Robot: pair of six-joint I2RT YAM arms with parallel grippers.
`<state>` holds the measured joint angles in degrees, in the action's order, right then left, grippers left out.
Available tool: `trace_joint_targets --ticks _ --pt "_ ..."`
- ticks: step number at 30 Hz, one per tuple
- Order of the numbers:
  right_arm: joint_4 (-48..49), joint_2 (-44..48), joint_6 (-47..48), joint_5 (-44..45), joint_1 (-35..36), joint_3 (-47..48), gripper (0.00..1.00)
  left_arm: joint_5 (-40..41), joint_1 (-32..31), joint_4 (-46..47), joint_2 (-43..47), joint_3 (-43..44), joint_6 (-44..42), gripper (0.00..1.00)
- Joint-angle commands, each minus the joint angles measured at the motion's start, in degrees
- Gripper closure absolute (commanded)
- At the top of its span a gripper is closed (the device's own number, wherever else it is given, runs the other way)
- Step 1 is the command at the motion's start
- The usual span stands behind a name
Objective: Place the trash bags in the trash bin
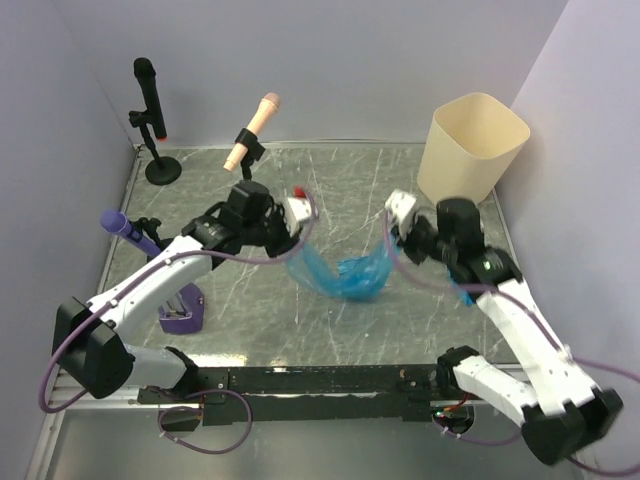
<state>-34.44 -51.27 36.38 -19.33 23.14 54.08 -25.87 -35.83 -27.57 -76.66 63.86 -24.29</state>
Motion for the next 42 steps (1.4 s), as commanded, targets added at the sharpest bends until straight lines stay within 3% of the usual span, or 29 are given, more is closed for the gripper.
trace_joint_targets --ticks 1,4,7,12,15,18,21,23,25,27,29,31,34,40,42 --pt "-2.9 -8.5 -17.6 4.9 -6.6 8.0 1.00 10.8 3.3 6.5 1.0 4.4 21.4 0.99" --pt "-2.4 -12.4 -20.2 12.6 -11.4 11.6 1.00 25.6 4.5 8.2 2.1 6.2 26.1 0.99" --pt "-4.1 -15.3 -19.2 12.9 -15.0 15.2 1.00 35.1 5.1 13.3 3.1 6.9 22.4 0.99" --pt "-9.6 -19.5 -18.1 5.4 -16.5 21.0 1.00 37.3 5.2 14.1 0.4 12.0 21.3 0.98" --pt "-15.5 -22.2 -20.0 -2.2 -16.5 26.7 1.00 33.8 5.2 13.5 -0.1 14.1 21.6 0.63" --pt "-20.7 -24.5 -23.7 -9.7 -16.5 32.2 1.00 30.2 5.6 17.8 4.0 11.3 18.6 0.48" --pt "-21.6 -24.7 -28.1 -14.1 -16.5 34.1 1.00 27.7 5.8 31.5 13.7 2.8 13.2 0.30" --pt "-21.9 -25.1 -31.0 -15.6 -16.6 34.8 1.00 21.3 5.8 35.5 19.2 0.7 7.9 0.28" --pt "-21.5 -25.6 -34.3 -18.9 -17.4 34.9 1.00 10.5 5.7 31.9 22.9 1.2 3.0 0.25" --pt "-20.0 -26.3 -41.1 -22.8 -18.6 34.8 1.00 -3.2 5.2 19.0 24.5 1.8 -3.4 0.35" --pt "-16.7 -27.6 -47.7 -28.3 -19.8 34.7 1.00 -13.2 3.5 7.2 22.9 0.8 -12.4 0.38" --pt "-12.4 -28.6 -55.6 -35.1 -21.0 33.4 1.00 -12.7 2.4 10.1 20.0 -2.8 -9.4 0.36" --pt "-7.8 -30.2 -64.6 -41.8 -22.6 33.7 1.00 -14.6 0.4 12.8 12.5 -4.6 -17.8 0.35" --pt "-9.5 -32.1 -66.2 -44.2 -25.0 39.1 1.00 -7.3 -6.7 40.7 0.9 -11.0 -14.3 0.27" --pt "-9.0 -32.0 -67.0 -45.3 -25.2 39.2 1.00 -5.5 -7.6 45.1 -2.9 -11.4 -12.8 0.26"
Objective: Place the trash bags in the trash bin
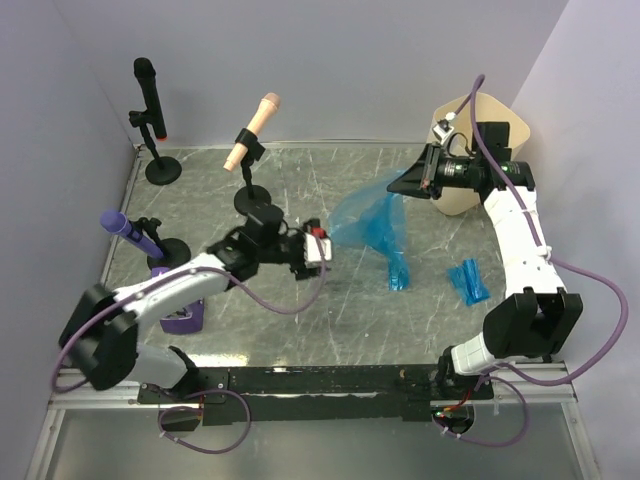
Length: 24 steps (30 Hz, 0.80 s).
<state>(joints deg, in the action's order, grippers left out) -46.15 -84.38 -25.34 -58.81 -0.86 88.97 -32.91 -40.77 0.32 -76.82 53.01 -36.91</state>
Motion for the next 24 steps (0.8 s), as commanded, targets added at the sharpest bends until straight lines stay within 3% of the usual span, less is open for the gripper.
trace_joint_targets --ticks 1,8,12,15,17,19,24 --pt "3.3 1.1 -5.8 -6.3 -1.1 4.1 1.00 2.6 -2.9 17.8 -5.0 0.2 -0.2 0.26" --pt "0.7 2.0 -3.4 -6.2 -1.2 4.7 1.00 15.9 -4.8 38.5 -16.2 -0.4 3.3 0.24" --pt "-0.6 2.5 -2.4 -6.1 -1.2 4.8 1.00 20.0 -5.0 44.5 -20.9 2.7 5.2 0.25" --pt "-0.7 2.5 -2.1 -5.5 -1.2 5.0 1.00 16.8 -5.0 41.6 -23.8 6.0 4.1 0.45" --pt "-1.0 2.2 -1.6 -5.2 -1.7 5.8 1.00 14.7 -5.1 40.0 -23.8 6.2 3.7 0.65" --pt "-1.5 1.8 -0.3 -4.2 -2.8 7.0 1.00 12.4 -4.8 36.9 -22.2 5.5 2.6 0.96" --pt "-2.4 -1.0 0.6 0.1 -8.1 8.9 1.00 3.6 -0.2 25.3 -13.8 2.1 2.5 0.99"
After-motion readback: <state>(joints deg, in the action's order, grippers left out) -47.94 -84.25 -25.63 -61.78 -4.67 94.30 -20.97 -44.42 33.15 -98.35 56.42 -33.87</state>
